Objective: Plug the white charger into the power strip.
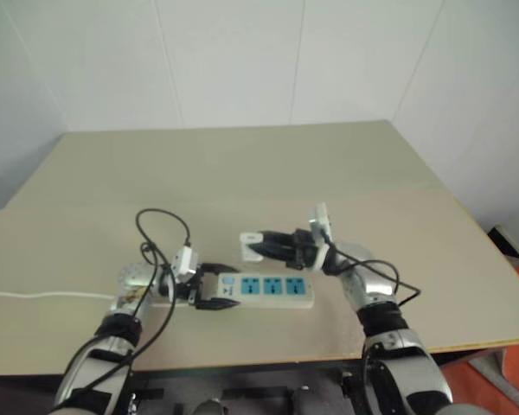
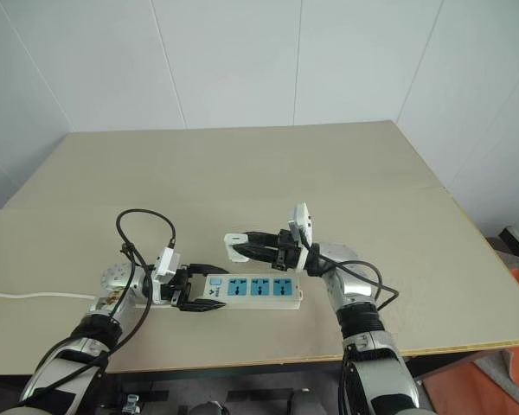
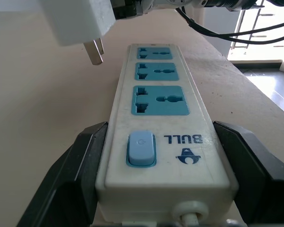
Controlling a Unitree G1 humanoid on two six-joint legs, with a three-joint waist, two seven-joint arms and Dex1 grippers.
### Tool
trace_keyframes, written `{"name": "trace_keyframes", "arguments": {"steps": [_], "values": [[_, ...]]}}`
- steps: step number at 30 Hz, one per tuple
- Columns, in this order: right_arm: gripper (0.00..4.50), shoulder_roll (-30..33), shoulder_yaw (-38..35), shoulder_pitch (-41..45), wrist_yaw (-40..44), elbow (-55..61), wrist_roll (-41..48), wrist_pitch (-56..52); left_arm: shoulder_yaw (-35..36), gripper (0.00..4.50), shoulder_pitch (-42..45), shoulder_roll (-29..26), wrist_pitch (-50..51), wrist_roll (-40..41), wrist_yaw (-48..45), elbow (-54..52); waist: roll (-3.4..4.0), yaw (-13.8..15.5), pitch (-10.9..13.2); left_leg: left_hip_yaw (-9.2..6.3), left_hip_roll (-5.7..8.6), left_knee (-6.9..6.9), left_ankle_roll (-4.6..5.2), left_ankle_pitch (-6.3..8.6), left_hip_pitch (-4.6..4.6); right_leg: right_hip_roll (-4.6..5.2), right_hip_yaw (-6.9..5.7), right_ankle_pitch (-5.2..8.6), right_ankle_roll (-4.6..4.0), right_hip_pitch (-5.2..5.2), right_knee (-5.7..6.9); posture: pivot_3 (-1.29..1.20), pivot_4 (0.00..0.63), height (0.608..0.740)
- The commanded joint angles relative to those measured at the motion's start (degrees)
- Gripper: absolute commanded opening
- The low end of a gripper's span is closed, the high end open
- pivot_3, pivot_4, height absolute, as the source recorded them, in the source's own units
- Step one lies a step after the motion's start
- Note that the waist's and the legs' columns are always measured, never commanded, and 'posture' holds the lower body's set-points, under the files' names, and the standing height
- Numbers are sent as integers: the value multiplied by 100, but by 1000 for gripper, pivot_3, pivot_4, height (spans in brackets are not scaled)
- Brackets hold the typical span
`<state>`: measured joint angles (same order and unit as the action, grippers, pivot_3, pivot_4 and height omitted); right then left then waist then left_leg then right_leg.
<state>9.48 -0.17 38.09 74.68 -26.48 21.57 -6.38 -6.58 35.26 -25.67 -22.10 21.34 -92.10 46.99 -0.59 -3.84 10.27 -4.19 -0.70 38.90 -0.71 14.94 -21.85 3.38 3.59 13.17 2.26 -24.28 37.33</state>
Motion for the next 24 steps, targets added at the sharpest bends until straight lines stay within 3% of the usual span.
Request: {"name": "trace_keyframes", "arguments": {"steps": [1, 24], "values": [[1104, -43, 106, -113, 39, 326, 127, 99, 56, 3260, -17, -125, 36, -12, -40, -118, 0, -1, 0, 0, 0, 0, 0, 0, 0, 0, 0, 0, 0, 0, 0, 0, 150, 740], [1104, -185, 390, -425, -34, 221, 14, 678, 46, 3260, 35, -213, 64, 10, -40, -78, 0, -15, 0, 0, -2, -1, 0, 0, 4, -3, 1, 0, 0, 1, 0, 0, 150, 740]]}}
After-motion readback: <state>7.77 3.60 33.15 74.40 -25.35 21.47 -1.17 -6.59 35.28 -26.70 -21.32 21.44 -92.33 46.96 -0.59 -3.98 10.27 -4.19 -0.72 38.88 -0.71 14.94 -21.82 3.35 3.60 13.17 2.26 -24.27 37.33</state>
